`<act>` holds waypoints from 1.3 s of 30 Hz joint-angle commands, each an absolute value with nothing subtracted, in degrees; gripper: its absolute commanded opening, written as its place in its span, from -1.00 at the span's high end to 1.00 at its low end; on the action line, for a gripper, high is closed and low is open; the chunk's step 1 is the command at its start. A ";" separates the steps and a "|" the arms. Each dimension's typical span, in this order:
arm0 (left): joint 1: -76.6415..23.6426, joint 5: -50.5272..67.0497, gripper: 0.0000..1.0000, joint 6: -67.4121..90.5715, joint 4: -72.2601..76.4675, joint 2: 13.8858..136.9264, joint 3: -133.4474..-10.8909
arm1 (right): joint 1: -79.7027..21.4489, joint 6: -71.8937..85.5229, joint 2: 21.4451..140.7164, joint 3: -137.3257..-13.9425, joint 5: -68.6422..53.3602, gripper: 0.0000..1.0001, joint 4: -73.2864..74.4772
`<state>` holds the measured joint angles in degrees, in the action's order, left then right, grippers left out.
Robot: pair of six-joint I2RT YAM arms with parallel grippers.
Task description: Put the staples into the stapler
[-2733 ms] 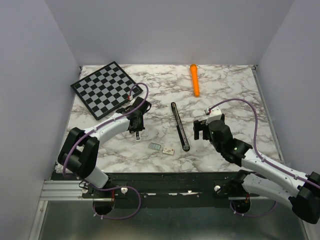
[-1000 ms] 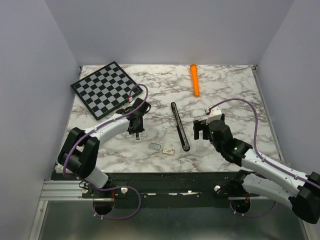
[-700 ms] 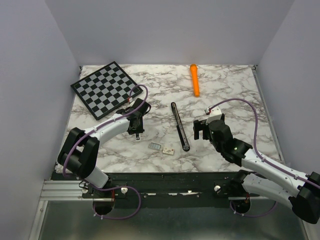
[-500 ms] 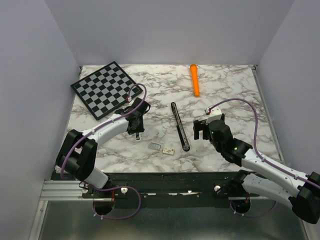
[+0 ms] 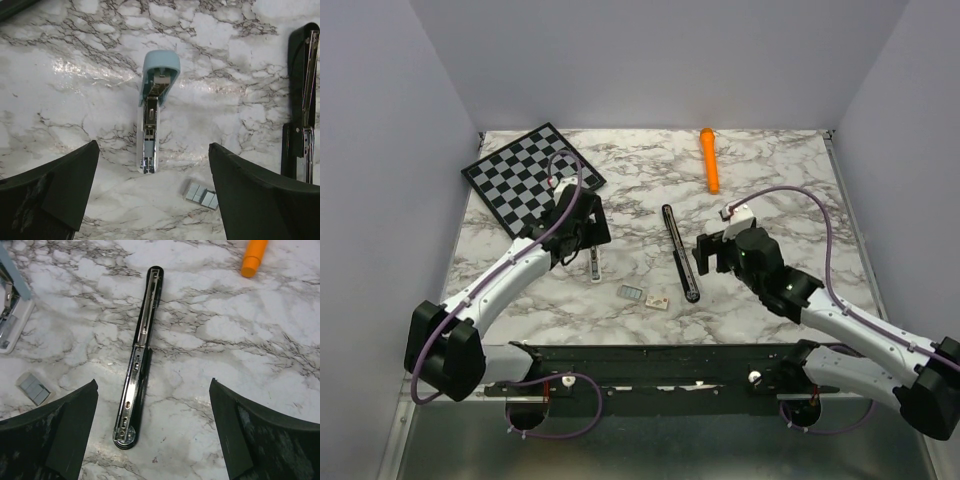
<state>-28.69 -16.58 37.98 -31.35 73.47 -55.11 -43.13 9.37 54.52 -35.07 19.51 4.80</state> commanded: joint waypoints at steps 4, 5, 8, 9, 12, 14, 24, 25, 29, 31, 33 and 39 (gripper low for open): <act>-23.56 -13.72 -0.98 33.14 -29.09 77.42 -63.78 | -43.15 12.12 60.38 -40.42 8.01 -0.98 7.38; -22.95 -13.54 -0.98 32.00 -29.44 79.61 -65.03 | -43.15 12.48 60.90 -40.69 7.39 -0.96 7.47; -21.54 -11.79 -0.98 31.38 -30.32 83.48 -68.90 | -43.50 13.27 62.92 -42.09 5.28 -0.96 8.17; -20.75 -11.08 -0.98 31.55 -30.24 84.02 -69.25 | -44.03 13.36 63.45 -42.36 4.23 -0.95 8.17; -18.38 -8.09 -0.98 32.86 -29.18 84.73 -69.08 | -46.83 13.53 67.31 -44.28 3.78 -0.94 7.21; -17.23 -7.12 -0.98 33.83 -28.39 83.25 -67.86 | -48.86 13.97 71.35 -45.87 4.39 -0.93 6.24; -13.10 -12.82 -0.98 37.00 -28.65 64.61 -56.17 | -61.60 16.08 93.92 -60.55 11.33 -0.94 -1.39; -13.10 -14.14 -0.97 37.09 -29.17 63.38 -54.68 | -62.22 15.56 95.52 -61.69 11.51 -0.94 -2.45; -13.01 -17.21 -0.98 37.18 -31.81 56.80 -51.69 | -64.24 15.29 103.52 -69.15 12.04 -0.94 -3.16; -13.01 -17.84 -0.98 37.09 -32.34 55.12 -50.81 | -65.21 15.29 107.55 -71.01 13.88 -0.93 -3.60; -13.01 -18.63 -0.98 36.74 -33.40 53.79 -50.71 | -65.74 15.47 110.11 -73.37 16.25 -0.93 -3.69; -13.01 -19.34 -0.98 36.12 -35.07 53.17 -51.42 | -66.01 16.52 117.41 -76.72 22.14 -0.88 -3.69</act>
<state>-13.23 -16.88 36.51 -33.04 53.89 -50.87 -65.60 15.29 113.47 -74.24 15.35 -2.28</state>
